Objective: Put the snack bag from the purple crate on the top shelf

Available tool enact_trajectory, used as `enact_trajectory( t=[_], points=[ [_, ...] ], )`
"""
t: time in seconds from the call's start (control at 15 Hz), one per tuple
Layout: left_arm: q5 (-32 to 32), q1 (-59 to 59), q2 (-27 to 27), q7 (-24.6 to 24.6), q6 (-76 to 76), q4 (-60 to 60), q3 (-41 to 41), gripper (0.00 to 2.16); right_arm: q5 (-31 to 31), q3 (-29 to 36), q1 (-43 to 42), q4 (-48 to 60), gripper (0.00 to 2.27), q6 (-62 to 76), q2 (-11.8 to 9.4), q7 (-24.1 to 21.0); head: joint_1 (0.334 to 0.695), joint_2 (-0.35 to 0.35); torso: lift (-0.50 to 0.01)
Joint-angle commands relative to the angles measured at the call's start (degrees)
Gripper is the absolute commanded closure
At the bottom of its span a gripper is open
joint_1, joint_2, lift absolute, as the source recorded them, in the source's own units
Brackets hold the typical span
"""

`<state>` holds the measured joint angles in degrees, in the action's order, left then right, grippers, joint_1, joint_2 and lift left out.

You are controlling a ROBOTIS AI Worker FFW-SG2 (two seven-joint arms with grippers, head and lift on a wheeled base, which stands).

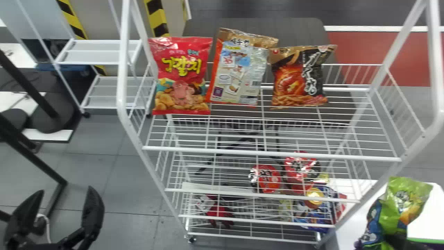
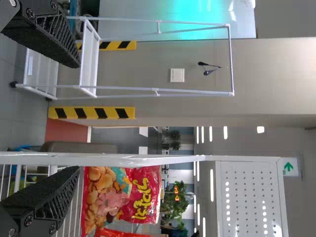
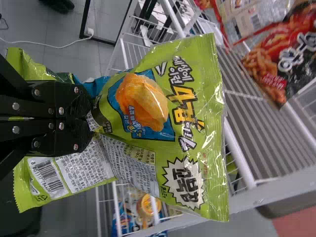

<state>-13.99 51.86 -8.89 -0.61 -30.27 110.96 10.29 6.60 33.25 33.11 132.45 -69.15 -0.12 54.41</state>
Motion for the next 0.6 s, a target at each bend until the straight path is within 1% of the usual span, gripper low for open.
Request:
enact_trajectory(
  t=[0.0,0.13,0.27,0.4,0.53],
  points=[
    [-0.2,-0.1,-0.1,0.0,0.0,0.0,0.2,0.07,-0.8,-3.8,-0.4,5.2,2.12,0.1,0.2,-1.6,0.695,0.109,0.000],
    [-0.2,-0.4,-0.1,0.0,0.0,-0.1,0.2,0.07,-3.8,-8.5,-0.9,8.3,2.12,-0.1,0.2,-3.6,0.695,0.140,0.000],
    [-0.2,-0.4,-0.1,0.0,0.2,-0.1,0.4,0.07,-7.3,-12.7,-2.4,11.3,2.12,-3.1,0.2,-4.6,0.695,0.193,0.000],
    [-0.2,-0.4,-0.1,0.0,0.2,0.0,0.5,0.07,-8.6,-14.2,-4.4,13.9,2.12,-3.9,0.2,-5.7,0.695,0.224,0.000],
    [-0.3,-0.4,-0.1,0.1,0.2,0.2,0.8,0.07,-8.5,-14.3,-6.4,15.7,2.12,-6.6,0.2,-6.2,0.695,0.246,0.000]
  ],
)
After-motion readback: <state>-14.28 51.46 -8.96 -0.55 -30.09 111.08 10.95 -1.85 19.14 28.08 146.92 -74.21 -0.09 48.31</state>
